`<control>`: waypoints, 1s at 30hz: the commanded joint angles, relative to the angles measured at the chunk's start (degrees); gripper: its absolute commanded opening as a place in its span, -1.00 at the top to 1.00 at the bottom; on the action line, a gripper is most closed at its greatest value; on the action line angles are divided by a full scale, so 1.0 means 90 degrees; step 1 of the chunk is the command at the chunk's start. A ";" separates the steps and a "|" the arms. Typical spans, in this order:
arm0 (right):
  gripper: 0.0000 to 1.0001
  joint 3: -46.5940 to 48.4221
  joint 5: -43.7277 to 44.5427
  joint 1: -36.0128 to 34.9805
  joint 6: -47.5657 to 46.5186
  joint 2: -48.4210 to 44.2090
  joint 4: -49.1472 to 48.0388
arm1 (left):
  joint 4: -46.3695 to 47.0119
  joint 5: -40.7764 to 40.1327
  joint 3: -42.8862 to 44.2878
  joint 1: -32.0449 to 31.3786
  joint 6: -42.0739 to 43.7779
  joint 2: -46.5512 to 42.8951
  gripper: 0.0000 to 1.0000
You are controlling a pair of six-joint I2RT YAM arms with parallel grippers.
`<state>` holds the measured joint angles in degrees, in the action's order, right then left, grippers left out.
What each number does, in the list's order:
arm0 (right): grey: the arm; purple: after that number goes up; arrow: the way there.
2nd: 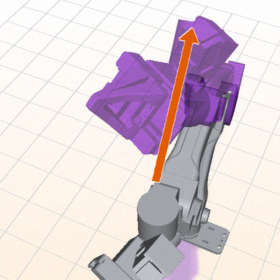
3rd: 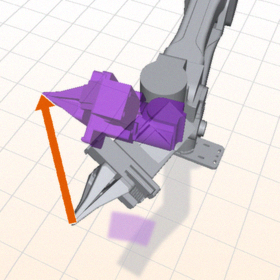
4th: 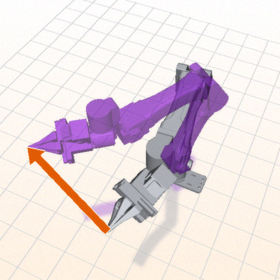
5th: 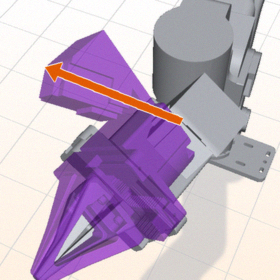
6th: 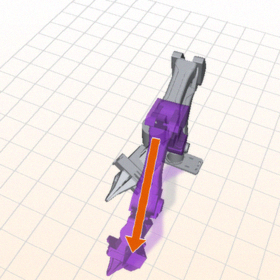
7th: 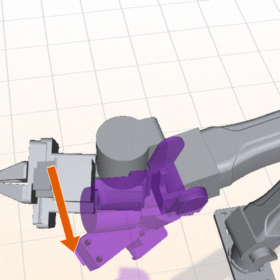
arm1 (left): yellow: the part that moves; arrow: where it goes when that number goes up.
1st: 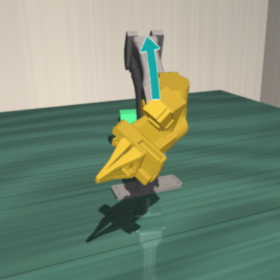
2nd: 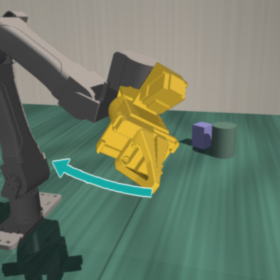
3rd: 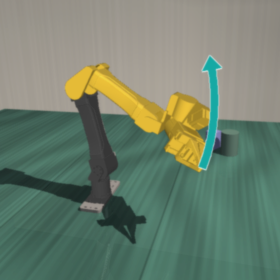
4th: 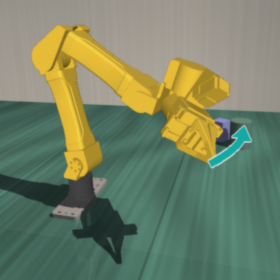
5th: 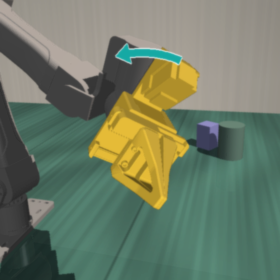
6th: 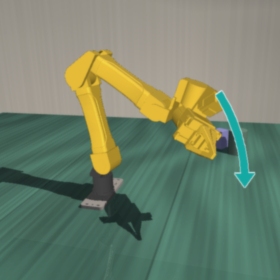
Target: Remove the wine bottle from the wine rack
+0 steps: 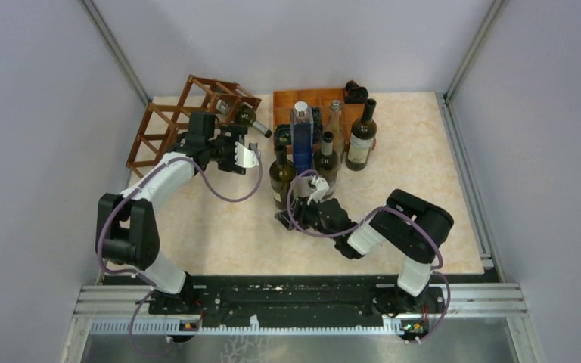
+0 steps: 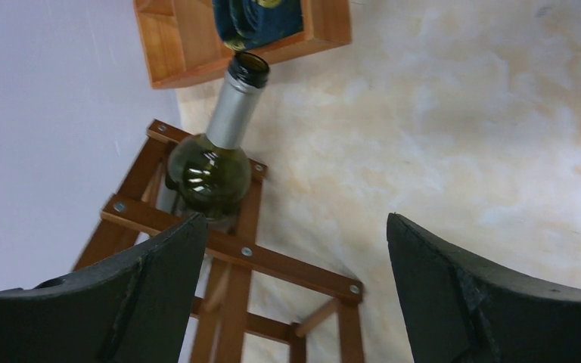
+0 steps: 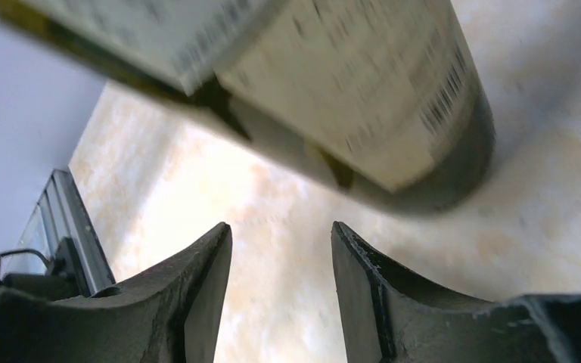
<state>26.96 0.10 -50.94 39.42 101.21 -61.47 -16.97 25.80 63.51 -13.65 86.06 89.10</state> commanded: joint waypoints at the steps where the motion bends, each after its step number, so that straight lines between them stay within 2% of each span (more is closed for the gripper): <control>1: -0.03 -0.0708 -0.0032 -0.0198 0.0029 -0.0423 -0.0714 | 0.0304 0.0236 0.0688 -0.0109 0.0678 0.0542 -0.85; 8: -0.04 -0.1353 0.0482 -0.0936 0.0009 -0.0827 -0.0625 | 0.0394 0.0347 0.1438 -0.0124 0.1347 0.1506 -0.61; 11: -0.04 -0.1391 0.0657 -0.1133 -0.0187 -0.1249 -0.0214 | 0.0304 0.0302 0.1749 -0.0157 0.1688 0.1931 -0.52; 20: -0.06 -0.1213 0.0984 -0.1275 -0.0718 -0.2197 0.1065 | -0.0257 -0.0133 0.3082 -0.0364 0.2112 0.3109 -0.46; 30: -0.07 -0.1233 0.1131 -0.1274 -0.0803 -0.2326 0.1272 | -0.0588 -0.0609 0.3615 -0.0388 0.2322 0.3843 -0.41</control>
<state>14.35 8.86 -61.82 33.39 82.32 -49.30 -19.44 22.02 94.19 -16.75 105.14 121.36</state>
